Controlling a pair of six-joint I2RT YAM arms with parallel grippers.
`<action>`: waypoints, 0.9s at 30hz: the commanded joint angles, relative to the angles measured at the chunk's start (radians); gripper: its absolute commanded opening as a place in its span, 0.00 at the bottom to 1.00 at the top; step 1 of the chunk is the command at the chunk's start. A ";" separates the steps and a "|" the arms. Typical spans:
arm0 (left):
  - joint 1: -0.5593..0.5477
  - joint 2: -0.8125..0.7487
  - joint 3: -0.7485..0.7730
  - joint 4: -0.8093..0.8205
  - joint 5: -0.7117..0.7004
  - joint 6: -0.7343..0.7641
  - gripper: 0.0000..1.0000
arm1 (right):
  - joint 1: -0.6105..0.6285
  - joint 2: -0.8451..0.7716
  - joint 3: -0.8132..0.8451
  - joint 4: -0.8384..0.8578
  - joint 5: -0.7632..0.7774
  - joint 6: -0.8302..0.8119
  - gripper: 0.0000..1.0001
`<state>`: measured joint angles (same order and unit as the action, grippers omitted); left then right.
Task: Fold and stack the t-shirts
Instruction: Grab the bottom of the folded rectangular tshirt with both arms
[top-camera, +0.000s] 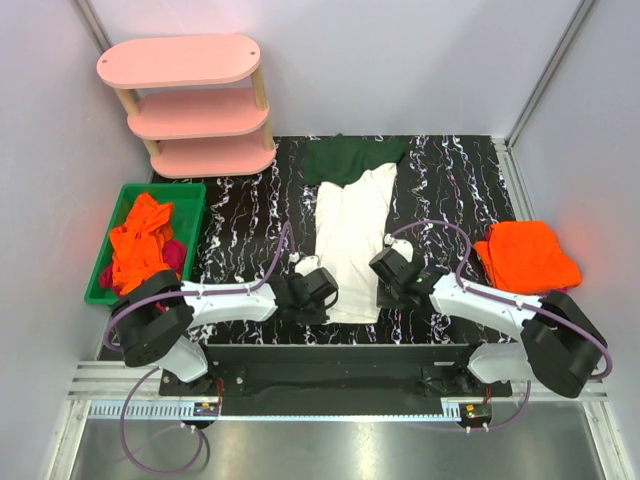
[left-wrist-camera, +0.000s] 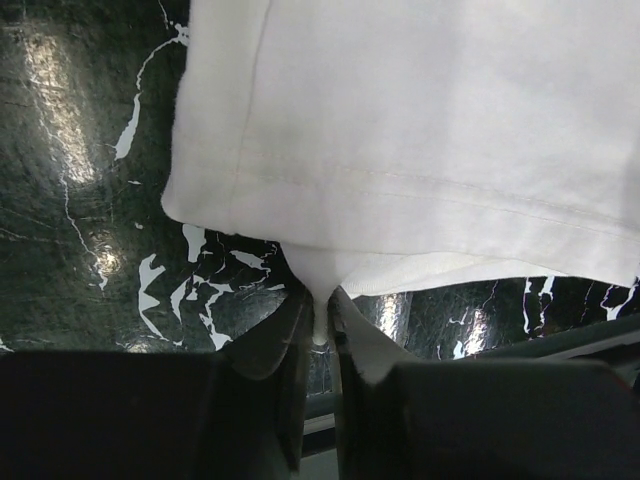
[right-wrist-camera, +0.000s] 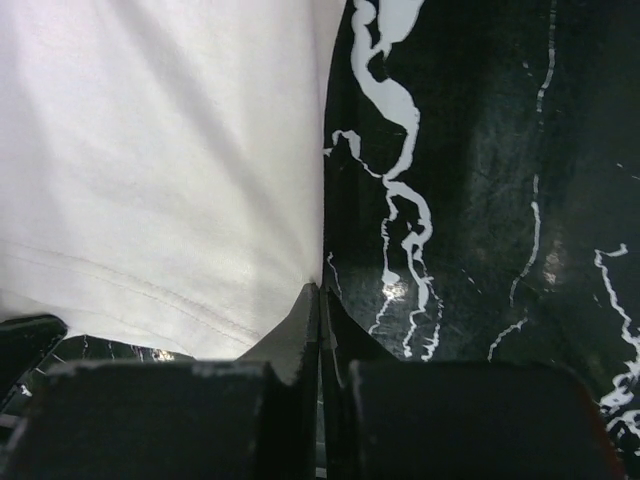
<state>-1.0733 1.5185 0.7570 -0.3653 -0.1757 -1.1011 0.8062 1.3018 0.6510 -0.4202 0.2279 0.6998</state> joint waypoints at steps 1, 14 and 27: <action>-0.008 0.040 -0.021 -0.092 0.013 -0.008 0.16 | 0.008 -0.047 0.016 -0.089 0.083 0.052 0.00; -0.004 0.051 -0.016 -0.149 -0.008 -0.040 0.00 | 0.010 0.019 0.058 -0.252 0.123 0.176 0.00; 0.032 0.016 -0.051 -0.207 -0.027 -0.072 0.00 | -0.007 -0.007 0.026 -0.348 0.132 0.326 0.00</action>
<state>-1.0580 1.5219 0.7647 -0.3931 -0.1711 -1.1767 0.8051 1.3277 0.6842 -0.6678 0.3038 0.9524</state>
